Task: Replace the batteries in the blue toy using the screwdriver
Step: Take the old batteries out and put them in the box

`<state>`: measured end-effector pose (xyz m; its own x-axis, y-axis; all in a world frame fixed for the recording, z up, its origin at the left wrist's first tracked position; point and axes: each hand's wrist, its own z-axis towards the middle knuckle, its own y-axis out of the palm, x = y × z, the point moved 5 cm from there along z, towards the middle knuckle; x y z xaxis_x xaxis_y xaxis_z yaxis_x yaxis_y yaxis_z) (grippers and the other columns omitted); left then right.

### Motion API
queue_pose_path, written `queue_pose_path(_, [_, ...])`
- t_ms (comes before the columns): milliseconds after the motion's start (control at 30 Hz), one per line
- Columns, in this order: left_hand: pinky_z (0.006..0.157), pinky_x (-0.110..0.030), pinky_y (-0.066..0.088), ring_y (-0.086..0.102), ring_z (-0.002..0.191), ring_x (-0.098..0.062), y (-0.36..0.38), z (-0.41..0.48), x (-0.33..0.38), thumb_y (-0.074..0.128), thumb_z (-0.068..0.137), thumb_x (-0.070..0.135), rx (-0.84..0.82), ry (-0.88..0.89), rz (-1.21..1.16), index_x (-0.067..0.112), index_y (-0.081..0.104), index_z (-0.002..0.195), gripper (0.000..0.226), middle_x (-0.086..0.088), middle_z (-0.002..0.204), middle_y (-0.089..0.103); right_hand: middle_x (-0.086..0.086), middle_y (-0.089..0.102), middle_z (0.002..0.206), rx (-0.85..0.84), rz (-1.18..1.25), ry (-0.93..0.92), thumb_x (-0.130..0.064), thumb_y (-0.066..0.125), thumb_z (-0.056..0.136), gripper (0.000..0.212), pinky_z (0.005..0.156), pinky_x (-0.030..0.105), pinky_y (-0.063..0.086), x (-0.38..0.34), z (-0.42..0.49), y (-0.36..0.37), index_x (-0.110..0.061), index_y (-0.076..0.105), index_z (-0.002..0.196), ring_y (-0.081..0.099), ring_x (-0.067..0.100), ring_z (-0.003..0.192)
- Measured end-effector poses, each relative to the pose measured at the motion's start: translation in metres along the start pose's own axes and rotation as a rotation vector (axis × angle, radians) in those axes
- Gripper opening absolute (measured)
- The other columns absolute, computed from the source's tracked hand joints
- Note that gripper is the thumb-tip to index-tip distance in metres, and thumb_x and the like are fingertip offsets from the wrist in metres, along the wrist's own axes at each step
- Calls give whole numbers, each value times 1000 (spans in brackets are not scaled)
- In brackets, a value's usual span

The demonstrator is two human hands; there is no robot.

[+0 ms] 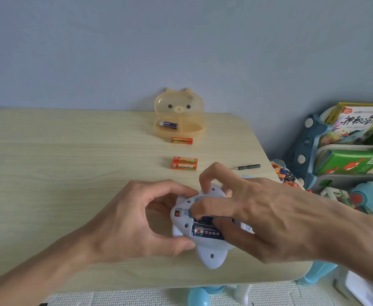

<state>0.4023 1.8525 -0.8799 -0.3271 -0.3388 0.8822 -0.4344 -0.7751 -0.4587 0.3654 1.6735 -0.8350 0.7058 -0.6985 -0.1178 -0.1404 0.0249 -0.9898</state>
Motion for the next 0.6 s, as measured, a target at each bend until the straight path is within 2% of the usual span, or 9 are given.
queue_pose_path(67, [87, -17, 59, 81, 96, -13, 0, 0, -1, 101, 65, 6, -2, -1, 0, 29, 76, 118, 63, 11, 105, 85, -9, 36, 128, -1, 4, -7, -43, 37, 106, 20, 62, 34, 50, -2, 3, -2, -45, 51, 121, 57, 18, 58])
queue_pose_path(200, [85, -16, 59, 81, 92, -11, 2, -2, 3, 101, 65, 6, -8, 22, 12, 27, 77, 117, 61, 13, 100, 84, -7, 39, 124, -3, -6, -41, -44, 41, 107, 13, 60, 33, 48, -6, 9, 0, -42, 51, 116, 53, 20, 53])
queue_pose_path(300, [86, -19, 60, 82, 94, -12, 2, -1, 4, 100, 66, 5, -15, 37, 9, 27, 77, 117, 60, 12, 102, 84, -7, 40, 122, 27, 14, -39, -44, 45, 106, 12, 58, 25, 36, -2, 8, -2, -39, 52, 114, 50, 17, 50])
queue_pose_path(433, [89, -20, 60, 81, 97, -10, -3, -2, 1, 100, 66, 8, -1, 27, 4, 29, 75, 119, 62, 13, 106, 83, -9, 38, 121, 55, 56, -34, -41, 49, 106, 7, 61, 27, 41, 3, 4, 2, -35, 52, 107, 58, 16, 55])
queue_pose_path(533, [88, -20, 60, 81, 96, -11, -2, -1, 1, 100, 67, 8, -6, 32, 7, 27, 76, 119, 61, 12, 104, 84, -12, 47, 121, 131, 63, 12, -46, 54, 103, 12, 59, 23, 37, 8, -1, -1, -34, 53, 105, 48, 12, 58])
queue_pose_path(600, [87, -19, 60, 81, 94, -10, -2, 0, 2, 100, 66, 7, -2, 38, 7, 26, 76, 119, 61, 13, 103, 84, -13, 52, 120, 156, 69, 25, -46, 60, 100, 14, 60, 24, 43, 10, -4, -3, -33, 61, 104, 48, 10, 61])
